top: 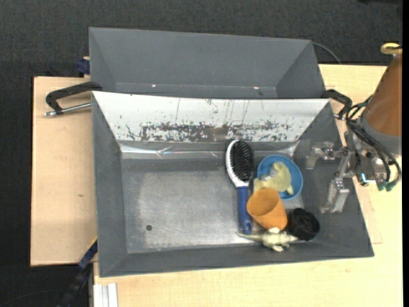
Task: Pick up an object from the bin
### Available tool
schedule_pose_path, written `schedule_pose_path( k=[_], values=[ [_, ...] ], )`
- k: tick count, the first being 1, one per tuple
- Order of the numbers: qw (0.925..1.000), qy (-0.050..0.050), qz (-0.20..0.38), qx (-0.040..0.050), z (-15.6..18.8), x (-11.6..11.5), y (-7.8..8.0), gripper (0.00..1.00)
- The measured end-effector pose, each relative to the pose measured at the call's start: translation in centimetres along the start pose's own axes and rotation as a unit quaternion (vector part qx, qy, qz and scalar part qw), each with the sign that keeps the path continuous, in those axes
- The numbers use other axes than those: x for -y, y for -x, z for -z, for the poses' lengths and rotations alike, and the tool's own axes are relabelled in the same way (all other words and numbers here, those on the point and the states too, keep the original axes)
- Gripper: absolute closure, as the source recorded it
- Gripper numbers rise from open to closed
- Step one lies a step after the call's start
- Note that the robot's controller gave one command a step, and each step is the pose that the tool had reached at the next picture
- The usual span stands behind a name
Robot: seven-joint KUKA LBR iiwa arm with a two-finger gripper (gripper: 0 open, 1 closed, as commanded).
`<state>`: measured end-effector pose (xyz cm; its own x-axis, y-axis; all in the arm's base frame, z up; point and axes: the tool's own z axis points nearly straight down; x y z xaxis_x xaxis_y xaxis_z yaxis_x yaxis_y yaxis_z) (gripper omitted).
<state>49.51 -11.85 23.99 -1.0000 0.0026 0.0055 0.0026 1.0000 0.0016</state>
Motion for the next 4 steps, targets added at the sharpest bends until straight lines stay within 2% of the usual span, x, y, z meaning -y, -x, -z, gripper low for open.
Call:
schedule_pose_path(
  k=[1, 2, 3, 4],
  values=[
    [0.9958, 0.001, -0.091, -0.0002, -8.3, -3.5, -0.4, 0.00],
    [0.9999, -0.002, -0.010, 0.0104, -15.0, -6.5, 0.4, 0.00],
    [0.9872, -0.003, -0.160, 0.0042, -16.3, -7.7, 2.2, 0.00],
    [0.9873, -0.002, -0.159, 0.0057, -16.4, -7.9, 2.3, 1.00]
  ],
)
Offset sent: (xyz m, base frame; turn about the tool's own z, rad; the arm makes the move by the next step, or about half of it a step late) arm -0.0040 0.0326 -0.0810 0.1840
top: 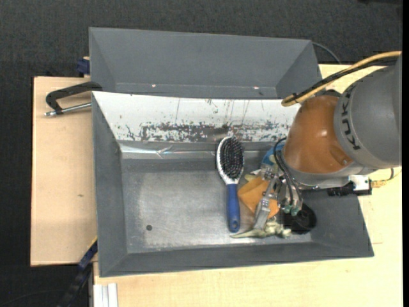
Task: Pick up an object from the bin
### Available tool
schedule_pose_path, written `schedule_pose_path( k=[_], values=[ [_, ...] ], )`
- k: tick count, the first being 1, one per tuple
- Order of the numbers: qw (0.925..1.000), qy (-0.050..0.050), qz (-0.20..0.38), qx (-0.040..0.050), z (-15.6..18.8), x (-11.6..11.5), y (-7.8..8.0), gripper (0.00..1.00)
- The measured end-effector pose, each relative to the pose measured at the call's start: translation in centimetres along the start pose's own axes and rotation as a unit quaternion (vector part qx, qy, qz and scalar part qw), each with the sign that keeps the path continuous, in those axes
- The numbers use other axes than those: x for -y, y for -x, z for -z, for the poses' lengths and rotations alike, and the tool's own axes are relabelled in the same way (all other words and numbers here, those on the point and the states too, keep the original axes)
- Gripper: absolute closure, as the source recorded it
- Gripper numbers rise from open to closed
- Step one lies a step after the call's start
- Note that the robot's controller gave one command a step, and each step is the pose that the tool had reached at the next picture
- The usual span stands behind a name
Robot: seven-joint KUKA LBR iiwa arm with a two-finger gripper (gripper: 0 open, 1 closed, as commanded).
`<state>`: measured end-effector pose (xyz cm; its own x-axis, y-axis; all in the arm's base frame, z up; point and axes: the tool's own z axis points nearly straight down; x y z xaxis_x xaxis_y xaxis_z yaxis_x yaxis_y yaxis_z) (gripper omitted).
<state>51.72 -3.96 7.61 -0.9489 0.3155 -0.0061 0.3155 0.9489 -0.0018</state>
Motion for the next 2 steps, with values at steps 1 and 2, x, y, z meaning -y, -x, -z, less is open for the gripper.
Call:
schedule_pose_path(
  k=[1, 2],
  values=[
    [1.0000, 0.003, -0.002, 0.0041, 10.5, 0.7, 2.8, 1.00],
    [1.0000, 0.003, 0.004, 0.0047, 20.5, 1.1, 4.7, 1.00]
  ],
)
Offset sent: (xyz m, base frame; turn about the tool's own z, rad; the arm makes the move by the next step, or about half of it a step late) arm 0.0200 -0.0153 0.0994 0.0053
